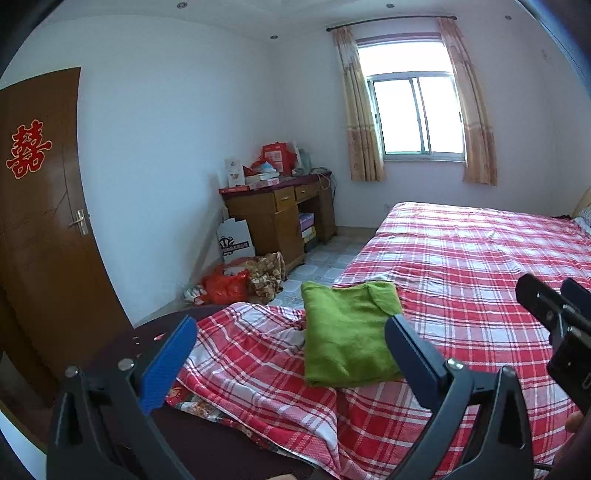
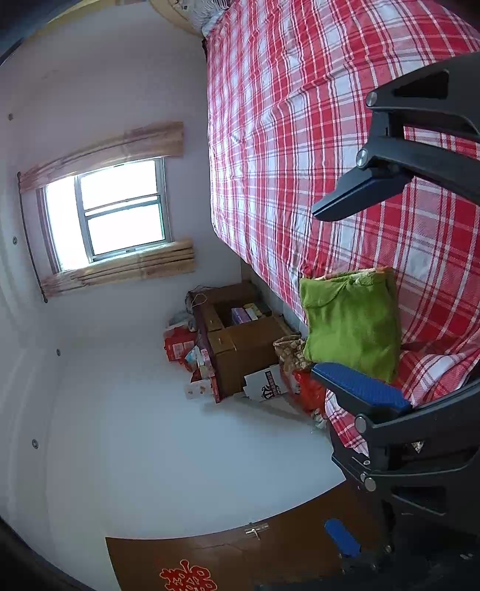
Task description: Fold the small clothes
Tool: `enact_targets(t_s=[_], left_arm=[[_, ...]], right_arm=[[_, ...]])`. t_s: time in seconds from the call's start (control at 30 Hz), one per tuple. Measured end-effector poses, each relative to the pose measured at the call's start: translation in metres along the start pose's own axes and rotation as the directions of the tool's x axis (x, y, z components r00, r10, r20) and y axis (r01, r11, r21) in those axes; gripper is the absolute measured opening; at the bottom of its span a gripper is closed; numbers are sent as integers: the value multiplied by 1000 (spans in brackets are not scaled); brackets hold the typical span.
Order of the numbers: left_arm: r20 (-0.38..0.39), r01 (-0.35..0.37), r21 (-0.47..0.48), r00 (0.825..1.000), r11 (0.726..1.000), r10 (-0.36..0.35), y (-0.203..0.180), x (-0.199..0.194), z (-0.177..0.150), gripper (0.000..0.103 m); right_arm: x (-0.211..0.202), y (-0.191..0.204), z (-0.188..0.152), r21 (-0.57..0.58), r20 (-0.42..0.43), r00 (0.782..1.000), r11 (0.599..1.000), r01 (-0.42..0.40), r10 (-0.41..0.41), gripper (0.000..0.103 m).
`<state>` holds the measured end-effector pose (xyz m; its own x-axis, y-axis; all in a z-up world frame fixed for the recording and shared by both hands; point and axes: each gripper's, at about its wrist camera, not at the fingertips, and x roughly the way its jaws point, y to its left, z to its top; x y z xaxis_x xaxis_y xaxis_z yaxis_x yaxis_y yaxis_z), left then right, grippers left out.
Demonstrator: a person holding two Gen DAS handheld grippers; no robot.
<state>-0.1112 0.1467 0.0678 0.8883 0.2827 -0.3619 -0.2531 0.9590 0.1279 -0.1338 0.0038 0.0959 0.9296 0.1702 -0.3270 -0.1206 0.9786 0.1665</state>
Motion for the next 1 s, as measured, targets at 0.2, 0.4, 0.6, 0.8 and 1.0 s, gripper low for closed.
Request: enact_targets(t_s=[0.2, 0.4, 0.6, 0.8, 1.0], left_arm=[[-12, -2, 0, 1000, 1000, 2, -3, 0, -1, 103], [-19, -3, 2, 1000, 1000, 3, -3, 1, -1, 103], [-28, 5, 4, 1000, 1000, -5, -4, 3, -1, 103], [-35, 6, 1, 999, 1000, -6, -5, 4, -1, 103], [-38, 5, 3, 999, 1000, -5, -5, 4, -1, 103]], right_arm=[[-2, 0, -2, -9, 7, 1000, 1000, 6, -6, 80], [-1, -3, -4, -4, 2, 1000, 1000, 6, -6, 80], [-3, -5, -3, -1, 3, 1000, 1000, 5, -5, 80], [-3, -5, -4, -1, 7, 1000, 1000, 7, -7, 80], [-2, -5, -4, -1, 5, 1000, 1000, 5, -5, 80]])
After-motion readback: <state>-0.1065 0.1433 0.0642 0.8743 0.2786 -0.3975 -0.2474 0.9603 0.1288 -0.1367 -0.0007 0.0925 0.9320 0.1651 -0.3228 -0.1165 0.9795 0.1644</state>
